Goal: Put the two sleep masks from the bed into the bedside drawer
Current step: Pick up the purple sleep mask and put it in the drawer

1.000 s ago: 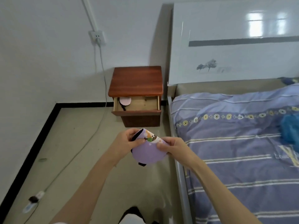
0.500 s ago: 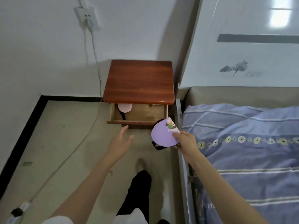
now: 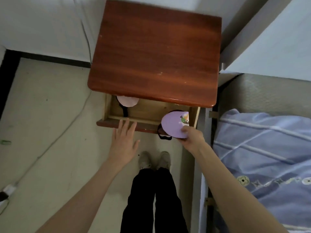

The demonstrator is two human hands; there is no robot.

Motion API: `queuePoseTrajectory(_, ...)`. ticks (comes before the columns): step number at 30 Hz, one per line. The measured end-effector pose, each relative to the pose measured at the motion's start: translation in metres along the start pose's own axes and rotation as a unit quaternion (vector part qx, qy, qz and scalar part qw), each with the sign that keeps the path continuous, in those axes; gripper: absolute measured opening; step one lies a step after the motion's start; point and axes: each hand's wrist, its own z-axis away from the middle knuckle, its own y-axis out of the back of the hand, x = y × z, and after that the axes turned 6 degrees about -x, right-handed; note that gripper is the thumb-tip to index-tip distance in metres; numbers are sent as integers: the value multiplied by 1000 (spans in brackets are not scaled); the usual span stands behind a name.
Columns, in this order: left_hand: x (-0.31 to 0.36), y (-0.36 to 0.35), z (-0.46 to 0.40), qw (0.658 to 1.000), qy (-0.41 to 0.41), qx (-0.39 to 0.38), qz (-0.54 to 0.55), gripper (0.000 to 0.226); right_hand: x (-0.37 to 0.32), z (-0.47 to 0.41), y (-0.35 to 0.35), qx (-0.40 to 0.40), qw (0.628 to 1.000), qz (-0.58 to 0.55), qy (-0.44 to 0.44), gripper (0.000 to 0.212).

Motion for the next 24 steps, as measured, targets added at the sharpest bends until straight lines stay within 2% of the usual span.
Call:
queuePoseTrajectory(2, -8, -14, -11, 1000, 14, 1, -21, 63, -3, -23, -12, 8, 1000, -25, -12, 35)
queuePoseTrajectory(5, -17, -30, -20, 999, 22, -7, -39, 63, -6, -46, -24, -22, 984, -173, -28, 46)
queuePoseTrajectory(11, -21, -40, -20, 999, 9, 6, -34, 61, -5, -66, -49, -34, 924, -376, -56, 28)
queuePoseTrajectory(12, -21, -39, -21, 999, 9, 6, -35, 60, -4, -67, -55, -25, 924, -377, -59, 27)
queuePoseTrajectory(15, -20, -37, -20, 1000, 13, 4, -28, 59, -3, -68, -65, 2, 955, -291, -58, 24)
queuePoseTrajectory(19, -18, -35, -16, 1000, 23, 12, -10, 57, -2, -63, -61, 15, 978, -202, -43, 33)
queuePoseTrajectory(24, -16, -34, -4, 999, 34, 7, 37, 56, 0, -46, -53, -56, 981, -174, -72, 38)
